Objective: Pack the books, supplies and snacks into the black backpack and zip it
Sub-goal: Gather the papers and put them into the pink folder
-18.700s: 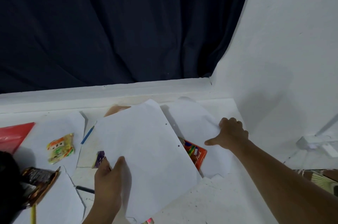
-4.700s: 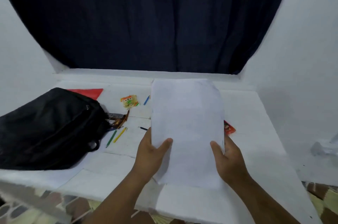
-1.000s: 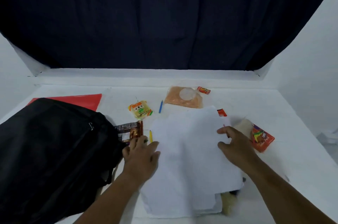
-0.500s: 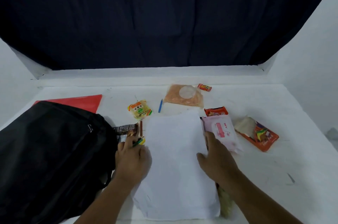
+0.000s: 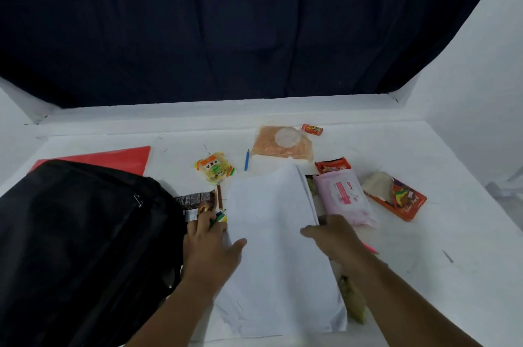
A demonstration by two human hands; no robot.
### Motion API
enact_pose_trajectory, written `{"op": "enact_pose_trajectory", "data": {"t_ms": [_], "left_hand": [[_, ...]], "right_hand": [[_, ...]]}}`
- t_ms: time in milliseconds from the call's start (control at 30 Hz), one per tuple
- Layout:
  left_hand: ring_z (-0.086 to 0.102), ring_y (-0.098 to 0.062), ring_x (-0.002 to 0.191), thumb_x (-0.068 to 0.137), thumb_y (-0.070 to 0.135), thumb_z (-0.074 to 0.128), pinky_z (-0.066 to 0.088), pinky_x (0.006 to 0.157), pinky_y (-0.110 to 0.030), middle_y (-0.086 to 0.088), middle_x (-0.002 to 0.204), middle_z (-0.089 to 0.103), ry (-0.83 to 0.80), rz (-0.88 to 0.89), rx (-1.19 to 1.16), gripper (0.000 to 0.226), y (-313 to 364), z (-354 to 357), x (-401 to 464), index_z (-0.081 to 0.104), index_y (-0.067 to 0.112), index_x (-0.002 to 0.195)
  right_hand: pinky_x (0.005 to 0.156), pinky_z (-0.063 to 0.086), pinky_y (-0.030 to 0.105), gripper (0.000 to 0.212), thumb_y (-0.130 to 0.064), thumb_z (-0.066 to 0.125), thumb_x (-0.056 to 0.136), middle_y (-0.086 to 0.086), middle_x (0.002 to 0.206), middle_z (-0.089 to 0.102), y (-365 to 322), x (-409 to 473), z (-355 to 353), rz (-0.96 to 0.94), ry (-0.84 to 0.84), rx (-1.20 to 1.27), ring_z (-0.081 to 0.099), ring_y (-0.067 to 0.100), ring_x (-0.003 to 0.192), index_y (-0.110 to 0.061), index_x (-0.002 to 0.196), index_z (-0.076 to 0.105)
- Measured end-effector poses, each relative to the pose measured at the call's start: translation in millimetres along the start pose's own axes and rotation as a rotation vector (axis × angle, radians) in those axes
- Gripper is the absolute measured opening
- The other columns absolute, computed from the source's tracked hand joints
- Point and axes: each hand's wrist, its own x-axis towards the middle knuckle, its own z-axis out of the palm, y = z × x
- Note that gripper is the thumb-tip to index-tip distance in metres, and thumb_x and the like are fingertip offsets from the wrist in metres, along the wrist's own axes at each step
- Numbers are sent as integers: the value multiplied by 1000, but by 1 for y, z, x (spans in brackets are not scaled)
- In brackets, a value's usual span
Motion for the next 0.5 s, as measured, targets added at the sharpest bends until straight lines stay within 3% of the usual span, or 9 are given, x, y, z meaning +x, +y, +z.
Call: {"op": "enact_pose_trajectory", "data": {"t_ms": [67,200,300,400,500], "left_hand": [[40,-24,116,77,66,66,37,100,-37,5,134,46,-42,-10,-8,50,1,-3,0,70,25,105],[36,-21,122,80,66,64,32,105,-32,8,138,39,-104,-54,-44,51,8,-15,1,67,26,113],[38,-21,121,79,61,67,35,105,-34,8,131,43,-136,-115,-144,51,14,-24,4,64,25,115],[46,-17,112,74,51,77,44,99,-40,8,118,53,-42,-152,-397,53,19,-33,9,58,24,115],[63,-17,106,73,37,82,53,96,-45,4,112,68,-75,-212,-854,57,27,-49,19,56,24,122]], "right_hand": [[58,48,24,21,-16,65,89,6,86,69,3,-2,4,-36,-39,-33,65,21,74,-5,107,67],[62,50,22,12,-22,53,98,-9,93,61,-3,-10,9,-127,-25,-51,61,12,82,-28,109,50],[69,47,22,14,-27,52,101,-12,96,57,-9,-17,2,-216,23,-44,57,8,86,-31,113,47],[80,46,28,20,-28,53,100,-7,107,59,-17,-25,-13,-296,69,-4,57,16,98,-31,120,52],[72,47,27,20,-30,55,98,-10,103,65,-26,-31,-31,-352,93,60,61,12,93,-31,117,59]]}}
